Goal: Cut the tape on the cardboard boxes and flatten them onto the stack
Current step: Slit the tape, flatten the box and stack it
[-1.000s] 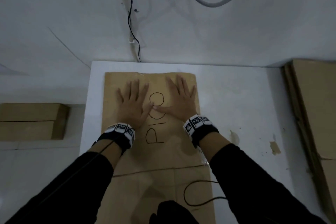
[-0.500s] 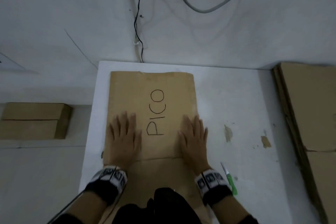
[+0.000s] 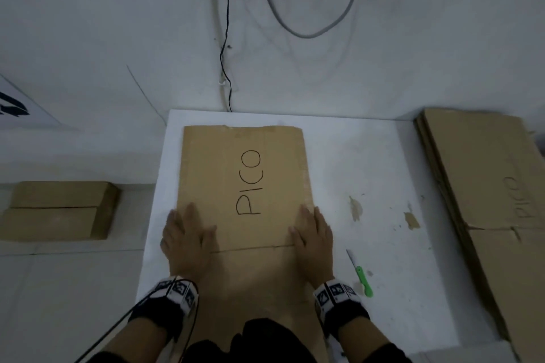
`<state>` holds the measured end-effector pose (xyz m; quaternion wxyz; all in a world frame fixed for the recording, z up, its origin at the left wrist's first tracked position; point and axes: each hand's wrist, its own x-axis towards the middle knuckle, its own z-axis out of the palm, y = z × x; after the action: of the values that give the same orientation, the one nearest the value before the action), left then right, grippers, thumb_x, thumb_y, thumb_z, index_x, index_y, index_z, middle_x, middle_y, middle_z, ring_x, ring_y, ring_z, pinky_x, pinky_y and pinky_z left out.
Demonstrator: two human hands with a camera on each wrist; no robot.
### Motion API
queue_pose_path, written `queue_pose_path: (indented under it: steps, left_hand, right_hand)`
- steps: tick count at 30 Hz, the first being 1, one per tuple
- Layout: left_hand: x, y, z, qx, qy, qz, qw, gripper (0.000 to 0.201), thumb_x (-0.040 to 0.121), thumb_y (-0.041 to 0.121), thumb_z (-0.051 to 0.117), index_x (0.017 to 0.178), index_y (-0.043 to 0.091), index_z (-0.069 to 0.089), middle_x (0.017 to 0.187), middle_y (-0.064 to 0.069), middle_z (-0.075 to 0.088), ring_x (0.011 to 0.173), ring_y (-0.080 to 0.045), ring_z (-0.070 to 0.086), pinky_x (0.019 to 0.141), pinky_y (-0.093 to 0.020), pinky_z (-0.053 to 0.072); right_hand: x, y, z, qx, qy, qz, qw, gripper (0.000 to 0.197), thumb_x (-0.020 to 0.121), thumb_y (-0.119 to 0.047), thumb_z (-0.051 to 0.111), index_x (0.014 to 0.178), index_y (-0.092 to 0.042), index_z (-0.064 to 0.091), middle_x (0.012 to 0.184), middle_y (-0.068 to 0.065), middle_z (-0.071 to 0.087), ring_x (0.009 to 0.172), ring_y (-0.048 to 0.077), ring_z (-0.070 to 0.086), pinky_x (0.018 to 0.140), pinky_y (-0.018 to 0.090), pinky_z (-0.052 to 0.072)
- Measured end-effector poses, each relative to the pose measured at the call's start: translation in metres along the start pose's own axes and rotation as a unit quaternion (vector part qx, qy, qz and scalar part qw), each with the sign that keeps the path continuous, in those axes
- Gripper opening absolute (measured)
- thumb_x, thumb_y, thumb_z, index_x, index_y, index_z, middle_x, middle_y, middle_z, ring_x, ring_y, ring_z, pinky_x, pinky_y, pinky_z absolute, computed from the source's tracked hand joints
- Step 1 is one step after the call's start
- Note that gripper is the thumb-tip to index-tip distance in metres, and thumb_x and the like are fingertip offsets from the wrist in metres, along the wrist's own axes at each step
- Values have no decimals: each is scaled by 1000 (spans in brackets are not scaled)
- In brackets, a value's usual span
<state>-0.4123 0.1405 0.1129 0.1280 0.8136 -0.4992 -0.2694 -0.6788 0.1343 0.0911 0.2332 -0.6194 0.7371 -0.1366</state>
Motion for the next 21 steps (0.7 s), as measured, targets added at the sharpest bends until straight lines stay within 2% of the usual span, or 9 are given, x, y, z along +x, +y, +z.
queue_pose_path:
  steps: [3,5,8,11,13,15,17,19,21]
  left_hand:
    - [-18,26,-20,-98,54,-193,975,80,79,33,75,142,10,33,147,-19,27,132,-38,28,107,-54,25]
    - [-26,27,-26,-134,67,-236,960,71,76,24,77,134,5,41,139,-22,34,126,-40,36,102,-53,32]
    - [-28,-1,-24,-177,11,-187,966,56,82,31,73,123,-1,51,124,-28,49,114,-44,48,96,-51,41]
    - [-37,-29,-22,-174,-68,-145,972,50,89,44,63,109,-2,58,109,-22,61,102,-41,57,93,-50,46]
    - [-51,-40,-23,-179,-95,-83,976,40,95,39,54,101,0,55,102,-15,60,101,-39,57,92,-46,44]
    - [-73,-45,-28,-225,-113,-42,967,39,98,42,48,115,7,49,108,-7,54,108,-35,54,91,-38,40]
    - [-93,-47,-28,-266,-109,-22,958,46,98,44,47,132,13,42,120,-8,53,114,-33,51,96,-40,37]
    - [-109,-46,-25,-278,-88,-3,957,46,100,39,43,139,14,38,129,-11,53,118,-34,51,101,-43,36]
    - [-123,-41,-24,-289,-61,26,955,44,101,35,41,139,13,39,129,-11,55,117,-33,52,101,-43,37]
  right_hand:
    - [-14,-5,-8,31,57,105,992,62,92,-46,59,147,-22,40,149,10,36,134,31,36,108,47,32]
    - [-26,-7,-11,62,81,203,974,58,90,-40,64,140,-20,45,140,10,44,127,32,42,104,47,34]
    - [-41,-4,-13,113,82,253,957,45,93,-37,61,131,-15,53,127,12,56,118,34,50,99,45,40]
    - [-55,-1,-18,131,159,264,942,51,93,-52,56,113,-6,68,111,24,65,105,42,59,89,48,47]
    - [-70,6,-20,138,155,259,943,50,95,-51,55,113,-6,68,110,26,63,103,43,59,86,46,48]
    - [-87,18,-21,163,102,249,949,38,96,-36,59,122,-9,61,109,20,62,101,37,58,87,41,48]
    - [-103,25,-26,206,102,241,943,32,99,-32,55,122,-10,57,95,13,60,88,32,58,79,36,45]
    - [-117,24,-29,232,94,212,945,28,101,-33,50,119,-12,54,94,9,60,82,25,55,73,31,39]
    - [-128,24,-35,251,98,173,947,26,102,-32,48,117,-12,54,101,7,63,88,24,58,75,30,38]
